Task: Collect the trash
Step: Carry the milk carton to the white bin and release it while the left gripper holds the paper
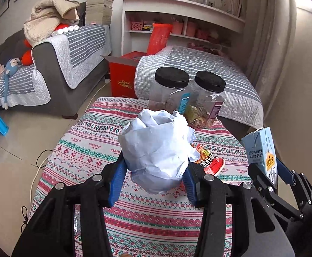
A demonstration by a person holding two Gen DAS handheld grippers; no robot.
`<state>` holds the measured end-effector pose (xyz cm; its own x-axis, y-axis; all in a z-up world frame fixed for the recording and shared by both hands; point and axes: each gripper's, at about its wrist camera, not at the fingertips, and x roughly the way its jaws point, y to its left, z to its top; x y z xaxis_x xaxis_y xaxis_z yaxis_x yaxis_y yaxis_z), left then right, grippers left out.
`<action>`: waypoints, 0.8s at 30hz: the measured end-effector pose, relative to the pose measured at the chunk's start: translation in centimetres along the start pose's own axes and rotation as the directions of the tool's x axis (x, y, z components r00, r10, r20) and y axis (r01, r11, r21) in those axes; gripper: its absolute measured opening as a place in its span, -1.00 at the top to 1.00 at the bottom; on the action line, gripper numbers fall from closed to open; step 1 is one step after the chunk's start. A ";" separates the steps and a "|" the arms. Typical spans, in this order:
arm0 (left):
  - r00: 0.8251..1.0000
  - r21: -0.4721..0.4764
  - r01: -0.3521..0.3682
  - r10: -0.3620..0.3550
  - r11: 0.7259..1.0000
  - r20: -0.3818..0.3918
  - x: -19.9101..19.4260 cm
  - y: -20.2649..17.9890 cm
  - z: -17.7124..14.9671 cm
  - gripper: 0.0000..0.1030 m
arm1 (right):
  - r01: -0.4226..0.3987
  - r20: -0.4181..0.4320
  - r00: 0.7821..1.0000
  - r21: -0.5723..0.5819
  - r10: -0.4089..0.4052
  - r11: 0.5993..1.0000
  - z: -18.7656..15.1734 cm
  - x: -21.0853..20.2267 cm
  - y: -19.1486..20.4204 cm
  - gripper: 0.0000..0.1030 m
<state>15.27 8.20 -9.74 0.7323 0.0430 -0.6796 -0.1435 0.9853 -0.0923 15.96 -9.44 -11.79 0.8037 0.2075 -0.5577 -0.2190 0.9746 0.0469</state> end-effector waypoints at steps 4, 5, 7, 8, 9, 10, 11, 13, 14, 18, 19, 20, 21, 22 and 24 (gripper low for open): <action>1.000 0.009 0.012 -0.012 1.000 0.011 -0.2 -1.1 -0.2 0.08 | 0.042 0.018 0.999 0.027 -0.043 0.999 0.0 -0.5 -0.9 -0.07; 1.000 0.011 0.015 -0.015 1.000 0.014 -0.2 -1.4 -0.3 0.08 | 0.051 0.021 0.998 0.031 -0.051 0.998 0.0 -0.6 -1.2 -0.07; 1.000 0.022 0.015 -0.015 1.000 0.025 -0.3 -2.1 -0.4 0.07 | 0.066 0.022 0.998 0.035 -0.067 0.997 0.0 -0.7 -1.7 -0.08; 0.999 0.032 0.010 -0.011 0.999 0.035 -0.4 -2.5 -0.4 0.07 | 0.074 0.024 0.997 0.037 -0.075 0.997 0.0 -0.8 -1.9 -0.08; 0.999 0.038 0.007 -0.009 0.999 0.043 -0.5 -2.8 -0.5 0.07 | 0.081 0.026 0.996 0.039 -0.082 0.996 0.0 -0.9 -2.1 -0.08; 0.999 0.045 0.007 -0.009 0.999 0.051 -0.7 -3.2 -0.5 0.07 | 0.087 0.028 0.996 0.041 -0.088 0.995 0.0 -1.1 -2.4 -0.08; 0.998 0.053 0.009 -0.012 0.999 0.058 -0.8 -3.7 -0.5 0.07 | 0.093 0.030 0.995 0.043 -0.094 0.995 0.0 -1.2 -2.6 -0.08; 0.998 0.063 0.014 -0.019 0.998 0.066 -1.0 -4.4 -0.6 0.07 | 0.104 0.033 0.994 0.045 -0.105 0.994 0.0 -1.5 -3.2 -0.08; 0.997 0.069 0.018 -0.023 0.997 0.070 -1.1 -4.9 -0.7 0.07 | 0.111 0.035 0.993 0.047 -0.113 0.993 0.1 -1.6 -3.3 -0.08; 0.996 0.085 0.035 -0.042 0.996 0.079 -1.3 -6.4 -0.9 0.07 | 0.141 0.042 0.989 0.056 -0.144 0.988 0.1 -2.2 -4.7 -0.08; 0.996 0.089 0.038 -0.045 0.995 0.081 -1.4 -6.7 -1.0 0.07 | 0.149 0.044 0.987 0.059 -0.151 0.987 0.1 -2.4 -5.0 -0.08; 0.995 0.097 0.039 -0.048 0.995 0.085 -1.5 -7.1 -1.0 0.07 | 0.156 0.046 0.986 0.061 -0.159 0.986 0.0 -2.5 -5.3 -0.08; 0.995 0.103 0.040 -0.049 0.994 0.089 -1.5 -7.5 -1.0 0.07 | 0.165 0.048 0.985 0.065 -0.168 0.984 0.0 -2.7 -5.7 -0.08; 0.994 0.110 0.042 -0.052 0.993 0.094 -1.6 -7.8 -1.1 0.07 | 0.173 0.049 0.983 0.068 -0.176 0.983 0.0 -2.9 -6.0 -0.08; 0.994 0.118 0.048 -0.060 0.992 0.096 -1.7 -8.4 -1.2 0.07 | 0.194 0.051 0.979 0.073 -0.198 0.978 -0.1 -3.2 -6.9 -0.08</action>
<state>14.38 -0.38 -8.67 0.8002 -0.0002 -0.5998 -0.0288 0.9988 -0.0387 14.79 -16.81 -10.42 0.8584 0.0145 -0.5127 -0.0181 0.9998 -0.0019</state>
